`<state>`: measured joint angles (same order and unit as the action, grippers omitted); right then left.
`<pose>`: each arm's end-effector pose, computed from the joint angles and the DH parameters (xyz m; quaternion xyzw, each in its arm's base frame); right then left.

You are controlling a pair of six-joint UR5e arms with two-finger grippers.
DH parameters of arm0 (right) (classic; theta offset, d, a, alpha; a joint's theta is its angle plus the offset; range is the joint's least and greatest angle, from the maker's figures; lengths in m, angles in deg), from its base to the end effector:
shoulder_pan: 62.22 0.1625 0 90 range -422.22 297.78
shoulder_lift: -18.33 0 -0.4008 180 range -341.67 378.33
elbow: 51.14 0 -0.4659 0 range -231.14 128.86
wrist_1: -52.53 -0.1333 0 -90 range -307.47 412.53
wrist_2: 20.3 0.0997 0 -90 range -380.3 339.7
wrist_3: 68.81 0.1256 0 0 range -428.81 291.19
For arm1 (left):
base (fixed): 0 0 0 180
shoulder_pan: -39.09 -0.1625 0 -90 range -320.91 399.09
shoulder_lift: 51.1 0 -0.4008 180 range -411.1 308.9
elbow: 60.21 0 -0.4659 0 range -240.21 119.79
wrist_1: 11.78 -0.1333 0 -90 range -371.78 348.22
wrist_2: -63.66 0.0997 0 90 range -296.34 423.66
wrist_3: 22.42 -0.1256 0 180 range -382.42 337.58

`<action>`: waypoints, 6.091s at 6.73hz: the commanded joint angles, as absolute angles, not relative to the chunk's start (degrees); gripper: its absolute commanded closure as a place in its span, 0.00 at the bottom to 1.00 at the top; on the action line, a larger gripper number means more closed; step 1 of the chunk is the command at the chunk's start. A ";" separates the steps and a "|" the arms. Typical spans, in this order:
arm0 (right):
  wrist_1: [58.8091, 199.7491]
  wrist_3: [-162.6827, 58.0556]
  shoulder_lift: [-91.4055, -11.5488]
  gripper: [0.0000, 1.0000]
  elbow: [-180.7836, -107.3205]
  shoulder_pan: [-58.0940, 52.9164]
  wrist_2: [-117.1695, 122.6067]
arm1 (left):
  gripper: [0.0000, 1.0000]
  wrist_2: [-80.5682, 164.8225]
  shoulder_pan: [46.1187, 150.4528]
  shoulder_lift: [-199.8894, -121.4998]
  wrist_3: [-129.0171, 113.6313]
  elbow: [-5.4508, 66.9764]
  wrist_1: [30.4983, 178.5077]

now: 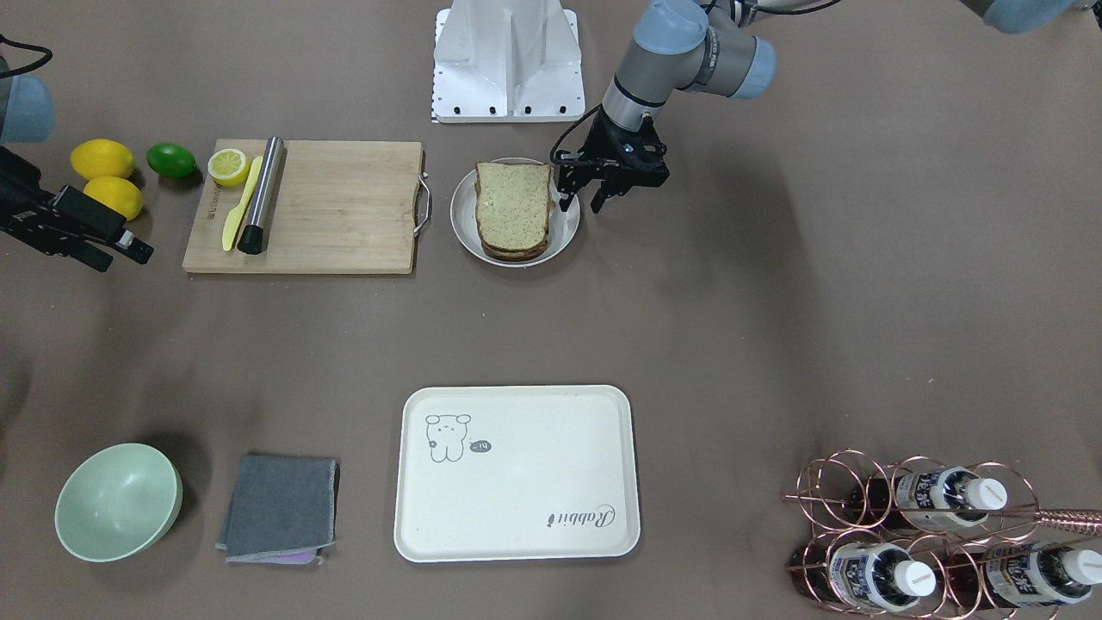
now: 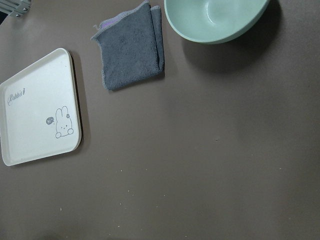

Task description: Make sandwich and place on tray

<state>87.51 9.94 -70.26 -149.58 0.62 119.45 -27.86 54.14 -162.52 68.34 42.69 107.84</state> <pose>-0.2336 -0.5373 0.4277 0.0098 -0.6023 0.1301 0.7876 0.6304 -0.3041 0.2385 0.0547 0.5267 -0.1097 0.8412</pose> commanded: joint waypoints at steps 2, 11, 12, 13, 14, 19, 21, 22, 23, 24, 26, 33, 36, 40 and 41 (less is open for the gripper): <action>87.51 9.94 -70.26 0.00 -149.58 0.62 119.44 | 1.00 -27.83 53.77 -162.63 68.72 42.80 107.84; 87.42 9.94 -70.35 0.00 -149.58 0.53 119.44 | 1.00 -37.33 64.73 -165.60 79.22 45.00 111.01; 87.34 9.85 -70.35 0.00 -149.58 0.53 119.36 | 1.00 -37.33 67.71 -166.75 80.83 43.26 110.57; 87.34 9.85 -70.35 0.00 -149.58 0.36 119.35 | 1.00 -37.76 70.61 -169.98 82.94 38.89 110.57; 87.34 9.85 -70.26 0.00 -149.41 0.27 119.35 | 1.00 -38.46 73.25 -173.84 83.22 33.36 110.74; 87.42 9.85 -69.12 0.00 -148.26 -0.26 118.48 | 1.00 -38.21 78.81 -188.37 86.03 8.48 115.99; 87.42 9.85 -68.68 0.00 -148.26 -0.35 118.48 | 1.00 -37.68 78.91 -188.74 88.21 4.76 119.17; 87.51 9.85 -68.59 0.00 -148.09 -0.35 118.48 | 1.00 -37.42 78.56 -188.82 88.75 3.00 121.36; 87.43 9.85 -68.59 0.00 -147.91 -0.35 118.48 | 1.00 -36.20 77.60 -188.82 88.67 1.94 121.64; 87.42 9.85 -68.51 0.00 -147.91 -0.35 118.48 | 1.00 -35.84 76.80 -188.91 88.67 2.02 121.64; 87.42 9.85 -68.51 0.00 -147.82 -0.26 118.48 | 0.97 -35.57 76.62 -189.00 88.67 2.02 121.73; 90.84 9.32 -66.49 0.00 -147.65 1.66 119.44 | 0.03 -43.81 81.89 -184.27 87.70 10.16 120.77; 100.24 -1.73 -66.75 0.00 -148.35 5.88 120.58 | 0.03 -46.64 84.16 -176.80 68.60 31.73 97.67; 121.64 -31.47 -70.34 0.00 -148.61 11.07 114.91 | 0.03 -53.02 93.55 -159.41 42.23 49.38 88.77; 127.18 -37.90 -71.74 0.00 -149.49 11.52 111.13 | 0.03 -53.58 96.80 -154.94 36.61 51.74 89.03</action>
